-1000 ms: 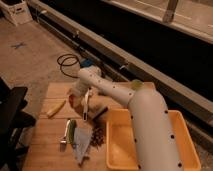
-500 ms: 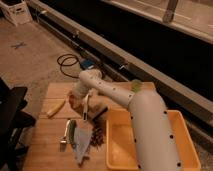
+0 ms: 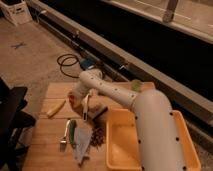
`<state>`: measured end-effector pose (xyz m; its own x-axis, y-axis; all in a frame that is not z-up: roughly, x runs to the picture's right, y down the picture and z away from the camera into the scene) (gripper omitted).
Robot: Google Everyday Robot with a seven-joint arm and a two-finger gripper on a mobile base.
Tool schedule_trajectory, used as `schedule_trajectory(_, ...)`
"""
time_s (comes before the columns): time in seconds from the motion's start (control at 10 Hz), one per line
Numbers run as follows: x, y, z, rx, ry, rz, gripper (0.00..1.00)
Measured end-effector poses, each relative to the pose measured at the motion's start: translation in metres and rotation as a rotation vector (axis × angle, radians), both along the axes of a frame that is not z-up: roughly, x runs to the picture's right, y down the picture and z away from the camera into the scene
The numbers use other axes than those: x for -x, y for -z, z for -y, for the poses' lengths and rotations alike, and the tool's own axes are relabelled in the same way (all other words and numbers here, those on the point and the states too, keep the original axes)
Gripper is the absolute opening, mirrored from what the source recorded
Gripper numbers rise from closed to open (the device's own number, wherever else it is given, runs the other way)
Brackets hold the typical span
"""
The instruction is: Place apple in table surface
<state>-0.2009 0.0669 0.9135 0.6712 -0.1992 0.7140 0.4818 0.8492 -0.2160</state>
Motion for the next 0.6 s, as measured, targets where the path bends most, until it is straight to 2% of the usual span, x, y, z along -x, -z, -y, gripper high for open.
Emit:
schedule_trajectory(0.4, -0.010, 0.078, 0.042, -0.098, -0.037, 0.067, 0.00)
schedule_trajectory(0.6, -0.016, 0.109, 0.050, -0.111, -0.036, 0.087, 0.00)
